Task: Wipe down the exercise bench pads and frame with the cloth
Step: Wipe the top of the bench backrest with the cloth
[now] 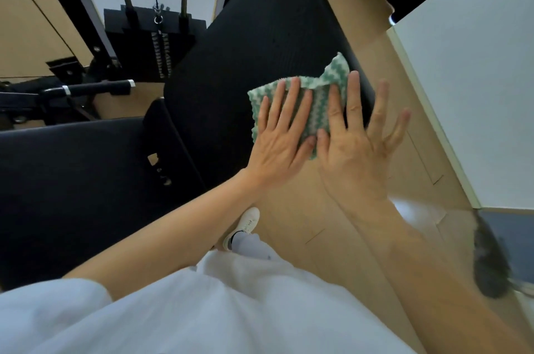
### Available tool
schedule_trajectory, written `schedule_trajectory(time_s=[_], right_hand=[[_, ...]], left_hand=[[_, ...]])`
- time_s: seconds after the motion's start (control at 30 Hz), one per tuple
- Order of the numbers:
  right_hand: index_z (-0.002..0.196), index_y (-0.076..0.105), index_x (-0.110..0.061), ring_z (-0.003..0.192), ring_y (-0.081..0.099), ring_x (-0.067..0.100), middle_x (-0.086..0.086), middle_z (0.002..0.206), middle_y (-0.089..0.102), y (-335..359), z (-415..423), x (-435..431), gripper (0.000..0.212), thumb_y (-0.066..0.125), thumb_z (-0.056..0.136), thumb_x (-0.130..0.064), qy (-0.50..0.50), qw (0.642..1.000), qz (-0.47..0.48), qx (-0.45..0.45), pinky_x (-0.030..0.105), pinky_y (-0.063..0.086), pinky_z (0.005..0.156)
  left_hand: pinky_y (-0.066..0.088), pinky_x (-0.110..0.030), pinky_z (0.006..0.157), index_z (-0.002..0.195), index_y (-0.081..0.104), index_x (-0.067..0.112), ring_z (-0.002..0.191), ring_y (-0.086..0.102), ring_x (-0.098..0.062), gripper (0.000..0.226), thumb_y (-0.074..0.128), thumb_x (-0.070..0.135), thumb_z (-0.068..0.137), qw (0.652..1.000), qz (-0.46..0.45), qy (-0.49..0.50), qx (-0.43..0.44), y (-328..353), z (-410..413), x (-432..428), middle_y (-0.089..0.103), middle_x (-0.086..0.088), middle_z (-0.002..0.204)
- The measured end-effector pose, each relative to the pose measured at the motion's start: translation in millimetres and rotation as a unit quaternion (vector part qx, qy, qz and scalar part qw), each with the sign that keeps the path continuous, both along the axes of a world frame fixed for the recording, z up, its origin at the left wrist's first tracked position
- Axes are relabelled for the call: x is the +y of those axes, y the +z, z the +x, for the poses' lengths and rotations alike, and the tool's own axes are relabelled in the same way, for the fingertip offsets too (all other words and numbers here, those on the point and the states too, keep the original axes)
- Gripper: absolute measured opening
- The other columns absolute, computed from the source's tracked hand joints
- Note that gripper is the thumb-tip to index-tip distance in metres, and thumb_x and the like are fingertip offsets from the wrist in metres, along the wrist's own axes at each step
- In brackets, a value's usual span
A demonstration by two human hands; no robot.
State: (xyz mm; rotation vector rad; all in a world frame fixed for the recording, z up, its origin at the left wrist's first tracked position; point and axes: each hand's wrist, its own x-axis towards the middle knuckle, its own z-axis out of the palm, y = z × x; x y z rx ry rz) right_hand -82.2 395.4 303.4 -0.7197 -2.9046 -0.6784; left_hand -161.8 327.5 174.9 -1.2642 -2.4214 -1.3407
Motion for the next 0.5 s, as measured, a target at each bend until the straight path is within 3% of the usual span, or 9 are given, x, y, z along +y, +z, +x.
schedule_trajectory(time_s=[0.13,0.23,0.37,0.5], right_hand=[[0.163,0.006,-0.015,0.158,-0.001,0.032,0.000,0.172,-0.001,-30,-11,-25,0.067,0.040,0.107,-0.030,0.043,0.999,0.003,-0.028,0.058,-0.007,0.122],[0.161,0.001,-0.012,0.158,-0.001,0.032,0.003,0.172,-0.001,-61,-24,-43,0.071,0.042,0.106,-0.026,0.109,0.988,-0.002,-0.109,0.058,-0.009,0.121],[0.160,-0.003,-0.008,0.157,-0.008,0.039,0.009,0.171,-0.007,-115,-38,-70,0.081,0.048,0.102,-0.033,0.222,0.934,-0.009,-0.281,0.060,-0.009,0.120],[0.160,-0.008,-0.007,0.156,-0.011,0.042,0.014,0.170,-0.012,-148,-56,-81,0.085,0.045,0.102,-0.040,0.285,0.879,0.030,-0.382,0.061,-0.008,0.121]], left_hand=[[0.004,-0.059,0.129,0.162,0.010,0.003,0.158,0.000,-0.036,0.067,0.019,0.044,0.110,0.999,-0.011,0.032,-0.041,-34,8,-12,0.013,-0.025,0.170],[-0.001,-0.060,0.129,0.164,-0.004,0.009,0.159,-0.009,-0.034,0.069,0.020,0.045,0.110,0.990,-0.032,0.066,-0.118,-75,17,-36,-0.005,-0.017,0.173],[-0.006,-0.061,0.129,0.164,-0.009,0.007,0.160,-0.019,-0.032,0.079,0.020,0.054,0.107,0.954,-0.062,0.094,-0.278,-136,36,-85,-0.016,-0.016,0.173],[-0.006,-0.053,0.131,0.164,-0.012,0.011,0.159,-0.024,-0.021,0.085,0.021,0.062,0.106,0.913,-0.046,0.099,-0.393,-166,44,-113,-0.022,-0.007,0.173]])
